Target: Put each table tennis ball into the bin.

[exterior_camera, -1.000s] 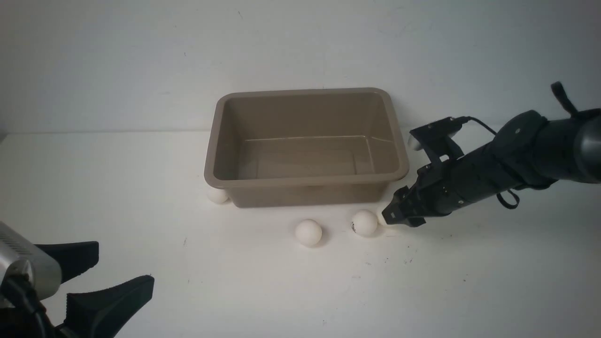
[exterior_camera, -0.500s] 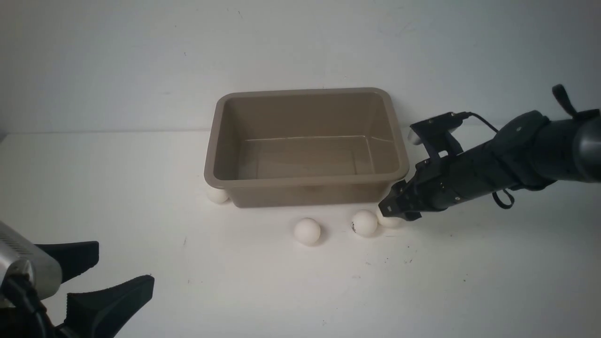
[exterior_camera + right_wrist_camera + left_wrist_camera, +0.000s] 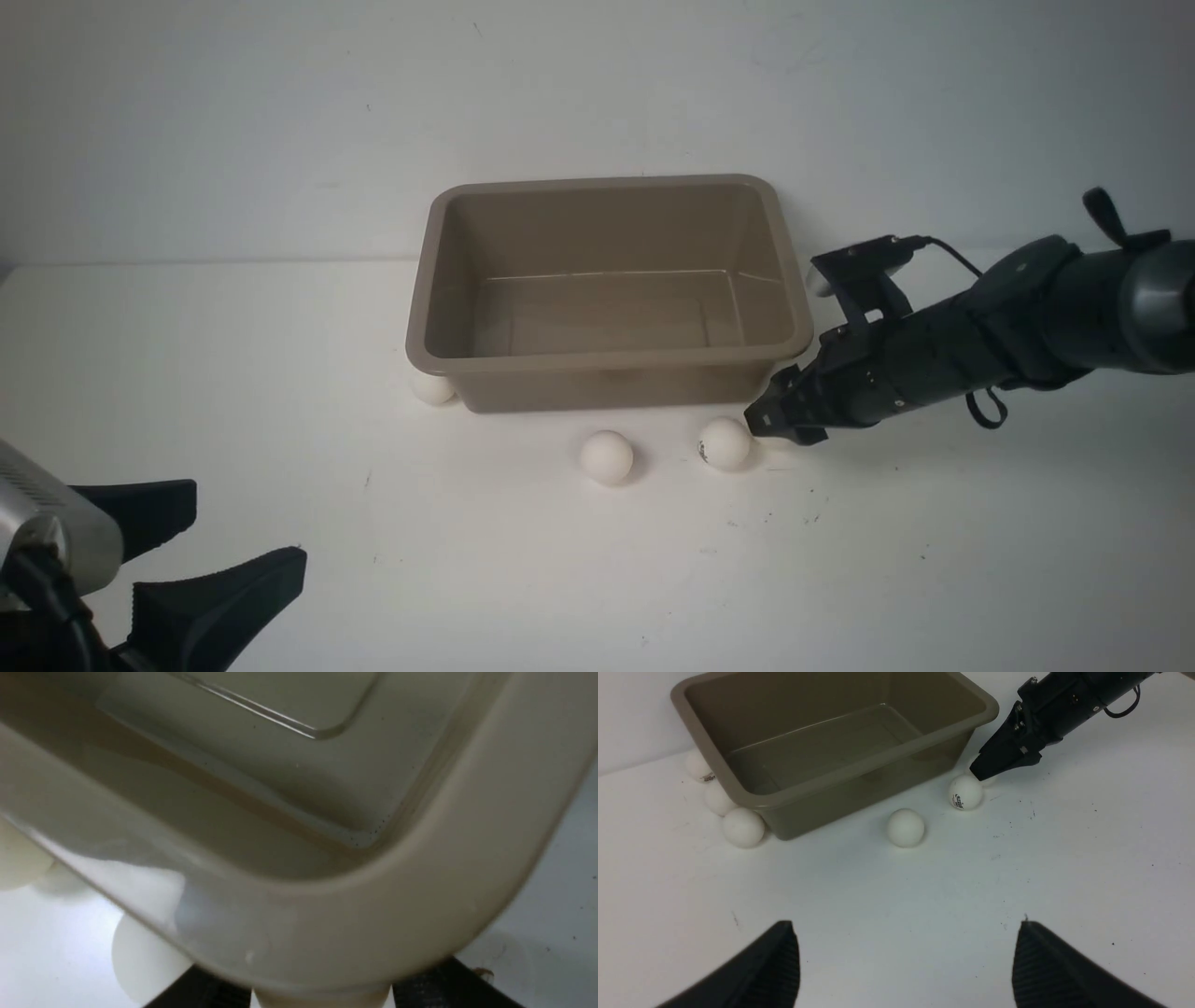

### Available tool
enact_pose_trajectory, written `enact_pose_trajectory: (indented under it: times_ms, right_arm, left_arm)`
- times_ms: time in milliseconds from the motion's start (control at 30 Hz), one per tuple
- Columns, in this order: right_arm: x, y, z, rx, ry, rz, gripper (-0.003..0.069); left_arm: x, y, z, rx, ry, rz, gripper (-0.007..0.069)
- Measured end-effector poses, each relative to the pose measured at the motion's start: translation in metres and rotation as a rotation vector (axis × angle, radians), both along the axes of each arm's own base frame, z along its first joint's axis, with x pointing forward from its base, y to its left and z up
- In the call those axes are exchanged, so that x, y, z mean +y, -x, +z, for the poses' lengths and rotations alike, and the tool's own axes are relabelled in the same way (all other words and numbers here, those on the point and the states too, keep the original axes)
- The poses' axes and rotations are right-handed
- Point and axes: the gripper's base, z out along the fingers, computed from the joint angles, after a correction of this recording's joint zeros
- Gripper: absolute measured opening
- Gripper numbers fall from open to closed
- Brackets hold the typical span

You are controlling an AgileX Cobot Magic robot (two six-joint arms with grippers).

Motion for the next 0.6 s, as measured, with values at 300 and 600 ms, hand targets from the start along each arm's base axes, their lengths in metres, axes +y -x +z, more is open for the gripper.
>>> enact_pose_trajectory:
  times_ms: [300,600]
  right_arm:
    - [0.000,-0.001,0.000,0.003,0.000,-0.008,0.0349]
    - [-0.010,0.009,0.014,0.026,0.143,0.041,0.0349]
  left_arm:
    - [0.000,0.000,0.000,0.000,-0.001,0.000,0.0552]
    - [0.000,0.000,0.000,0.000,-0.001,0.000,0.0552]
